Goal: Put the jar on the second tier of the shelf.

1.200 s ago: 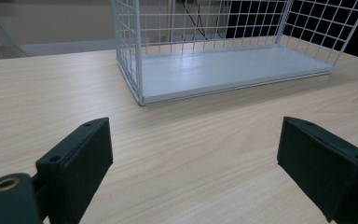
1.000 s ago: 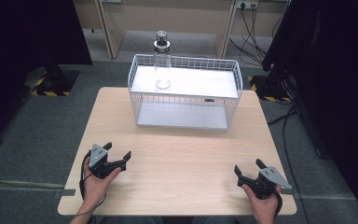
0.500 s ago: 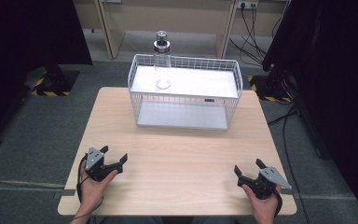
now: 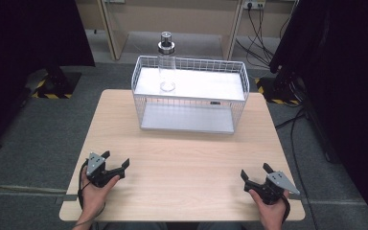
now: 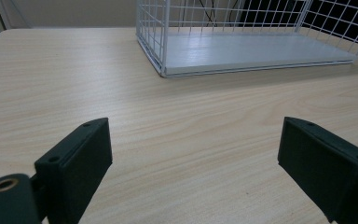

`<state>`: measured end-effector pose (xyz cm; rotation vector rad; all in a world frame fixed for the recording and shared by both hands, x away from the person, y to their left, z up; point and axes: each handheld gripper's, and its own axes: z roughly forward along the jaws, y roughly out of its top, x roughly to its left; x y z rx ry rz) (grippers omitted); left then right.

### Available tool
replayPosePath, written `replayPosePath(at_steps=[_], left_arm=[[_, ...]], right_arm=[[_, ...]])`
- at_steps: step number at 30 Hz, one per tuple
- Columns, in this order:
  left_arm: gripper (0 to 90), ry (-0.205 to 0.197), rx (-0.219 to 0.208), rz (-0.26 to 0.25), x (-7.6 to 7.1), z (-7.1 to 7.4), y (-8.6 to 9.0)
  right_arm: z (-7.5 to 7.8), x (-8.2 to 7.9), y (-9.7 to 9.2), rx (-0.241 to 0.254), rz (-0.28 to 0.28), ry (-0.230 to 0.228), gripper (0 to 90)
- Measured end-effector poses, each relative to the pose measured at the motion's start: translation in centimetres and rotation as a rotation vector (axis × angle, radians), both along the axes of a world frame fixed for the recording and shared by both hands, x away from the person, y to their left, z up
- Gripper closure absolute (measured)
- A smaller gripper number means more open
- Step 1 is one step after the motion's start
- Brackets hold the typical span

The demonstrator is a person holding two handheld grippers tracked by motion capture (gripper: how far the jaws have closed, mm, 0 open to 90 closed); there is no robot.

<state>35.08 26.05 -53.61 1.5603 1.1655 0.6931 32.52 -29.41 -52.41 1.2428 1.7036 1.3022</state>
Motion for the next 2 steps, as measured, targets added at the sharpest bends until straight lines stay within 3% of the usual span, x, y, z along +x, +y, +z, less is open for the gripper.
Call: replayPosePath(at_steps=[2], left_arm=[[9.2,-0.002,-0.004,0.001,-0.02,-0.01,0.03]], right_arm=[[0.0,0.0,-0.01,0.002,0.0,0.0,5.0]])
